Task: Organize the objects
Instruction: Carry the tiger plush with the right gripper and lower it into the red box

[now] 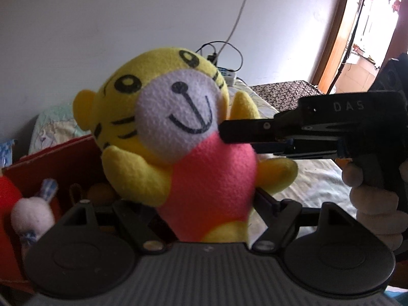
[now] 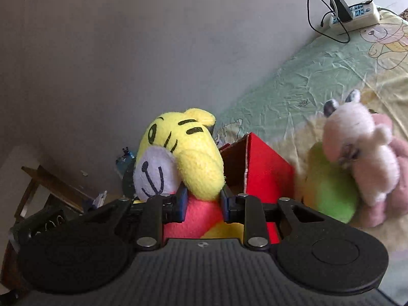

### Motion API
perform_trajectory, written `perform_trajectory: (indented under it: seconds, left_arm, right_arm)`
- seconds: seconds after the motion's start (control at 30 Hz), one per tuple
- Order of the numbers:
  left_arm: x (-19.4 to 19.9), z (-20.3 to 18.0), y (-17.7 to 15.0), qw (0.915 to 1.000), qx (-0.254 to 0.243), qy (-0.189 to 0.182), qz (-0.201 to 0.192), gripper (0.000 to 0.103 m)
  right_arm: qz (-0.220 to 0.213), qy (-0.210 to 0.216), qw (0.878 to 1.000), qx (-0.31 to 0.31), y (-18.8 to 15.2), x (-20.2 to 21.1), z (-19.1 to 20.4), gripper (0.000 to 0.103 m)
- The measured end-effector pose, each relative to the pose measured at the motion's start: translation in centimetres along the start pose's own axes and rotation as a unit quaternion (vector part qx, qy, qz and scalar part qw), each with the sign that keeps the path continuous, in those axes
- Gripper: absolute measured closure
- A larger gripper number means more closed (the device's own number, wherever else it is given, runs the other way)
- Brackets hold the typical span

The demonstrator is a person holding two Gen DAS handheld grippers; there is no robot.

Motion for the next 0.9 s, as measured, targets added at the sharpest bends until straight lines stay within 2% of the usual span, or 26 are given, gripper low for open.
perform_trajectory:
  seconds: [0.33, 0.53, 0.73, 0.8, 0.87, 0.9]
  left_arm:
    - [-1.8, 6.2, 0.8, 0.9992, 0.016, -0.025, 0.026, 0.015]
    - [-1.5, 8.1, 0.6, 0.9994, 0.019, -0.02, 0.023, 0.015]
    - [-1.3, 9.1, -0.4, 0.9991, 0.027, -0.011, 0.03, 0.021]
    - [-1.6, 9.3, -1.0, 0.9989, 0.03, -0.003, 0.037, 0.025]
    - [-1.4, 9.2, -0.9, 0.9985, 0.033, 0.006, 0.042, 0.033]
    - [-1.3, 9.4, -1.0, 0.9986, 0.035, 0.01, 0.04, 0.033]
  right_arm:
    - [-0.018, -0.083, 0.996, 0.006, -1.3, -3.4, 1.9, 0.078]
    - [-0.011, -0.116, 0.993, 0.02, -1.5, -4.5, 2.6, 0.08]
    - [0.022, -0.146, 0.987, 0.069, -1.9, -6.9, 4.4, 0.08]
    - [0.04, -0.152, 0.986, 0.06, -2.1, -7.5, 4.2, 0.08]
    - [0.054, -0.138, 0.989, 0.03, -2.5, -7.9, 3.7, 0.08]
    - [0.056, -0.137, 0.989, 0.022, -2.6, -8.0, 3.5, 0.08]
Point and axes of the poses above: each gripper's, at about its wrist camera, not at the fingertips, and x roughly against the way its jaws point, z to its left, y to its top, the point moved 5 cm from there along -x, roughly the way its jaws point, and after that the axes turned 12 degrees about x, right-handed, at the moved point
